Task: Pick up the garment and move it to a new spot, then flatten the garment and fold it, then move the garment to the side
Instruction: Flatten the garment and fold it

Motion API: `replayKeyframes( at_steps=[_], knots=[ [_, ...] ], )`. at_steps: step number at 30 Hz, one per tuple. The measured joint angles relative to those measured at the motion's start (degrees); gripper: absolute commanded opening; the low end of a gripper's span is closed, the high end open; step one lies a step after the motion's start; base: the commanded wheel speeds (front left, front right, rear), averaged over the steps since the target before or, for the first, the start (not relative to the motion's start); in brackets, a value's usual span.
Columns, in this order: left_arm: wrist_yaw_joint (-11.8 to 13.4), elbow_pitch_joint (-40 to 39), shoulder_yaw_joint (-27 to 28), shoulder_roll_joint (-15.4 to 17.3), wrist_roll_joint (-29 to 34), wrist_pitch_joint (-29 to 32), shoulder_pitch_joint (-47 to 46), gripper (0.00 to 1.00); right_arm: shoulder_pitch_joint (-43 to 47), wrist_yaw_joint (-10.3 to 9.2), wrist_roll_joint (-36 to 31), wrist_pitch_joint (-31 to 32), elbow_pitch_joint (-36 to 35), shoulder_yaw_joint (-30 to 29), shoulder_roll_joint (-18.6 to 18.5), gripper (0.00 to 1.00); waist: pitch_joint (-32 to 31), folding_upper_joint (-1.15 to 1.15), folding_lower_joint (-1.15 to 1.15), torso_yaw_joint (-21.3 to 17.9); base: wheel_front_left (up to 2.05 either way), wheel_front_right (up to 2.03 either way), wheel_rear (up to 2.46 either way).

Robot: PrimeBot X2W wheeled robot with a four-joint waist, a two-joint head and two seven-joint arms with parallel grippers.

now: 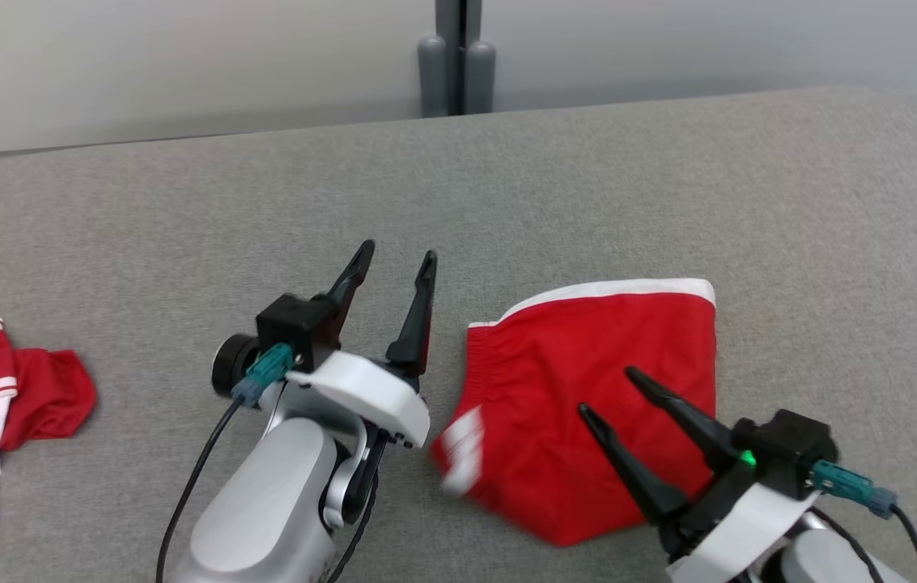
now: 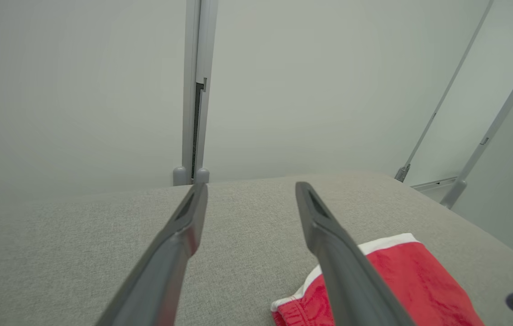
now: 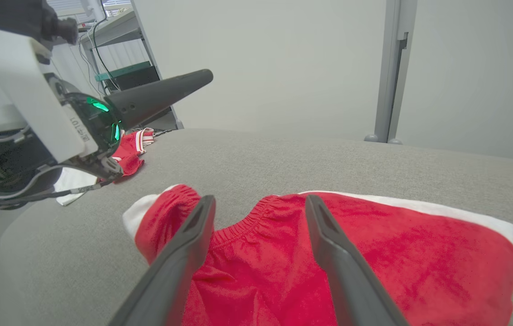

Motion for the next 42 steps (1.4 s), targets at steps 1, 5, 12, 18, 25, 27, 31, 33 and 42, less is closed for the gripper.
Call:
replayKeyframes(
  at_steps=[1,5,12,18,25,27,31,33,42],
  knots=[
    [0.1,0.7,-0.9,0.0,-0.4,0.3,-1.2,1.0,0.7,0.0,-0.6,0.5,-0.8,-0.5,-1.0,1.0,0.4,0.0,0.0,-0.4,0.0,0.0,0.0],
    [1.4,3.7,-4.0,0.0,-3.0,1.1,-5.0,1.0,4.6,-0.02,-2.1,2.3,-3.3,-3.8,-2.7,1.0,2.0,0.0,0.0,-2.0,0.0,0.0,0.0],
    [2.0,11.0,-7.4,0.0,-15.9,14.0,-7.3,1.0,10.0,-0.01,-8.7,3.0,-4.5,-13.6,-3.7,1.0,3.9,0.0,0.0,-5.0,0.0,0.0,0.0],
    [1.0,12.0,-6.9,0.0,-28.6,27.2,-7.4,1.0,11.2,-0.01,-11.3,3.0,-5.1,-15.8,-1.2,1.0,4.7,0.0,0.0,-5.9,0.0,0.0,0.0],
    [2.0,9.5,-4.3,0.0,-34.0,32.7,-7.2,1.0,11.9,-0.01,-12.5,2.3,-5.0,-16.7,-0.2,1.0,5.2,0.0,0.0,-6.4,0.0,0.0,0.0],
    [2.2,8.3,-3.0,0.0,-35.5,32.7,-7.2,1.0,11.8,-0.01,-12.6,1.9,-4.6,-16.8,0.4,1.0,5.4,0.0,0.0,-6.8,0.0,0.0,0.0],
    [3.2,7.1,-1.6,0.0,-37.6,33.3,-7.2,1.0,11.7,-0.01,-13.1,1.4,-3.5,-16.8,0.9,1.0,5.8,0.0,0.0,-7.9,0.0,0.0,0.0],
    [3.8,7.0,-0.8,0.0,-39.0,33.7,-7.2,1.0,11.5,-0.01,-13.3,1.1,-3.3,-16.7,1.1,1.0,6.1,0.0,0.0,-8.6,0.0,0.0,0.0],
    [3.6,7.1,1.3,0.0,-41.6,31.1,-8.4,0.0,10.8,-0.01,-13.9,-0.3,-2.2,-17.7,1.4,1.0,7.6,0.0,0.0,-10.5,0.0,0.0,0.0]
  ],
)
